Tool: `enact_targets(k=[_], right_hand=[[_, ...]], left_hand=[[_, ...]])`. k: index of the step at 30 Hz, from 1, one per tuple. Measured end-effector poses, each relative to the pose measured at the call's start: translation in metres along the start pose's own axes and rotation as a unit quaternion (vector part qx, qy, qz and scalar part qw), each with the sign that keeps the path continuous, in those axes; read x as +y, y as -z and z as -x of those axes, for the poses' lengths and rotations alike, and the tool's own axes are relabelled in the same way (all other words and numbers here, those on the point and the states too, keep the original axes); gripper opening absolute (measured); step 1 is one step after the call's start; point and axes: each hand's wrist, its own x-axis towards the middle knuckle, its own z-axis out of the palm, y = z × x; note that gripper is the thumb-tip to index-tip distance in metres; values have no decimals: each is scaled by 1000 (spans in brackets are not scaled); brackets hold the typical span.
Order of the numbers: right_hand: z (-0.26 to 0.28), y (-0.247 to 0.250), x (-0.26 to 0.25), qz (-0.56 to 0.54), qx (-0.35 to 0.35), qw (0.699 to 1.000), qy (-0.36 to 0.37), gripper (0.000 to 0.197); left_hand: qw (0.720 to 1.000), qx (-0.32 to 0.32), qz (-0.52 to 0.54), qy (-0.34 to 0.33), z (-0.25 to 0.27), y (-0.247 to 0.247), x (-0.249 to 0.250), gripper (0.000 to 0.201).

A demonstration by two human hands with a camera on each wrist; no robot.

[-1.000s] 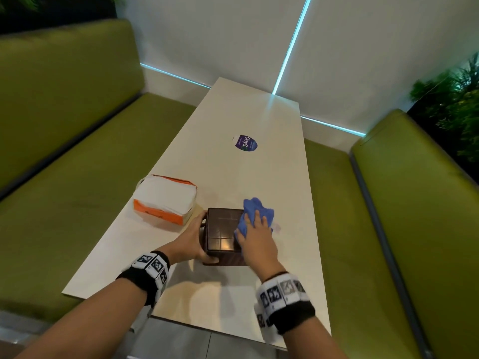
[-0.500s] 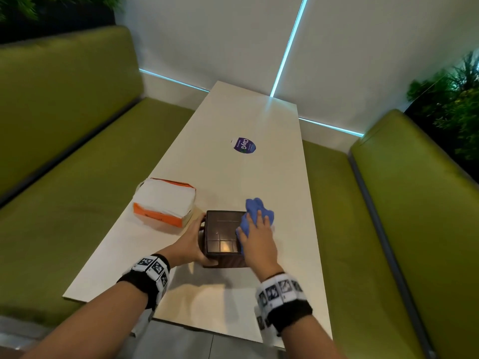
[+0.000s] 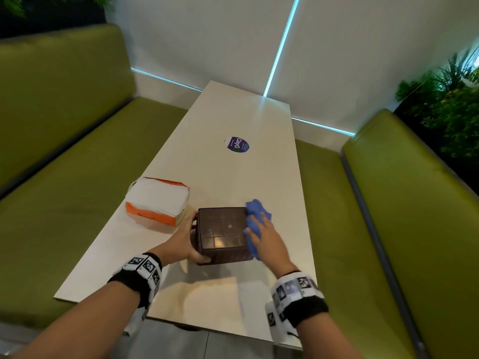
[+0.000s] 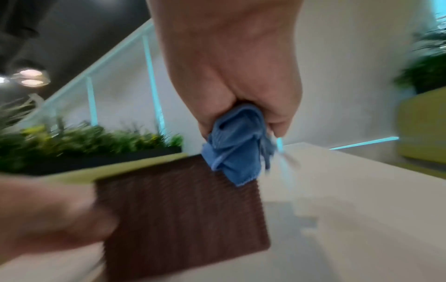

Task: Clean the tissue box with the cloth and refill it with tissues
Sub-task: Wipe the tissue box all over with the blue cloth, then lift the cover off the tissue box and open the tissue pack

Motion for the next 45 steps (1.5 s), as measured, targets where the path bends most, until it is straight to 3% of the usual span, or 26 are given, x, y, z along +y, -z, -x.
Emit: enact_targets(k=[2,5,7,8,12,14,15,18,20,21,23,25,27,32,35,45], right_hand=[[-4,22,19,-66,63,993,-74,21],[-9,36,49,-20,110,991,-80,18],[-11,37,64,99,74,991,-60,18],[-11,34,68,169,42,983,-51,34],[-14,7,88,276,-92,954,-76,65],[-11,-3,88,329,-158,925,-101,73],[-12,-2,85,315,-169,928,-107,73],[-14,22,60,209,-144,965,-68,40],[-22,40,43,177,-72,981,-43,29],[-26,47,33,157,-44,986,-33,35],[-30,53,9,110,-79,991,-1,77],[-34,46,-11,169,-157,972,39,115],[-41,35,-20,263,-198,942,68,130],[-53,29,-14,288,-226,926,93,132],[-52,33,-13,299,-213,923,118,130],[-48,36,-9,252,-147,941,170,123]], left_hand=[[1000,1,-14,4,2,4,-1,113],[1000,-18,-11,18,3,11,-3,118],[999,-32,-2,24,4,13,-1,119],[999,-38,2,28,5,15,1,118],[997,-52,-12,50,4,18,3,125],[996,-50,-14,69,5,22,3,137],[996,-50,-15,78,5,24,3,141],[994,-54,-10,95,4,28,5,143],[993,-57,-13,107,2,28,7,142],[992,-60,-18,113,0,29,7,142],[990,-65,-44,117,-4,30,8,143],[988,-68,-76,112,-9,28,9,143],[987,-67,-90,113,-13,27,12,142],[985,-66,-106,118,-17,29,12,151],[982,-72,-134,113,-16,28,13,145],[977,-62,-171,112,-23,32,7,144]])
